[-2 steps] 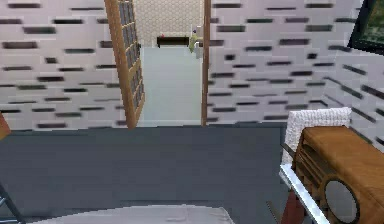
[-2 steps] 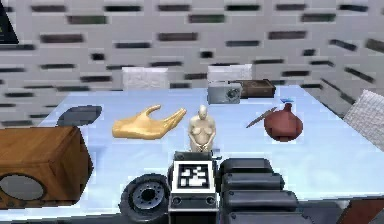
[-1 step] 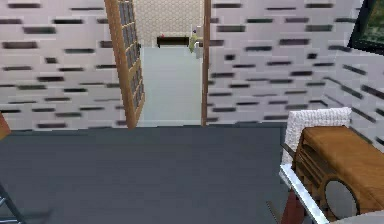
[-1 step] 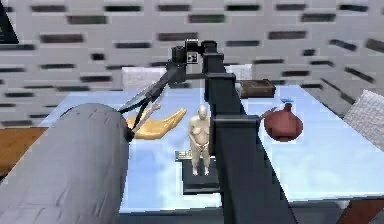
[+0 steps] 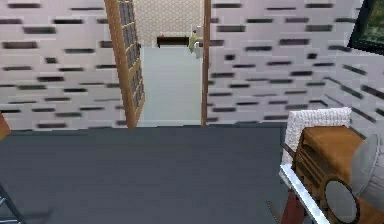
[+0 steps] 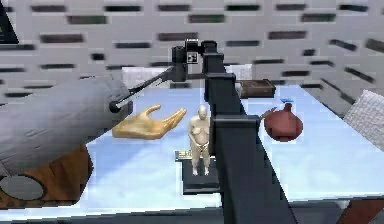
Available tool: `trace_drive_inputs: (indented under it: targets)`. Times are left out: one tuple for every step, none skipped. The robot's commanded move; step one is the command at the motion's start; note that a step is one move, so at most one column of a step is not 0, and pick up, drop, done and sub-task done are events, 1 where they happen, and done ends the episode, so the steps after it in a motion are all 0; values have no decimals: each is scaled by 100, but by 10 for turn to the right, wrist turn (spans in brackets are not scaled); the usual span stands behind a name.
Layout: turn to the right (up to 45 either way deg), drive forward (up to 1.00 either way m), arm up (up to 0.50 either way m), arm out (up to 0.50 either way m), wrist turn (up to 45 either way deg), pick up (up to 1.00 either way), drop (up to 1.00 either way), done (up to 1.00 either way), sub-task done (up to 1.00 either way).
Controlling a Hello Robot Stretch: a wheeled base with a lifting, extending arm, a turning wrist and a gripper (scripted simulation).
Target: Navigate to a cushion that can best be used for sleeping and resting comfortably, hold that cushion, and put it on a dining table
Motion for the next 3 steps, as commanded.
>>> trace_drive_inputs:
  targets:
    - [0, 0, 0, 0, 450, 0, 0, 0, 0]
    - [0, 0, 0, 0, 270, 0, 0, 0, 0]
    - [0, 0, -32, 0, 0, 0, 0, 0, 0]
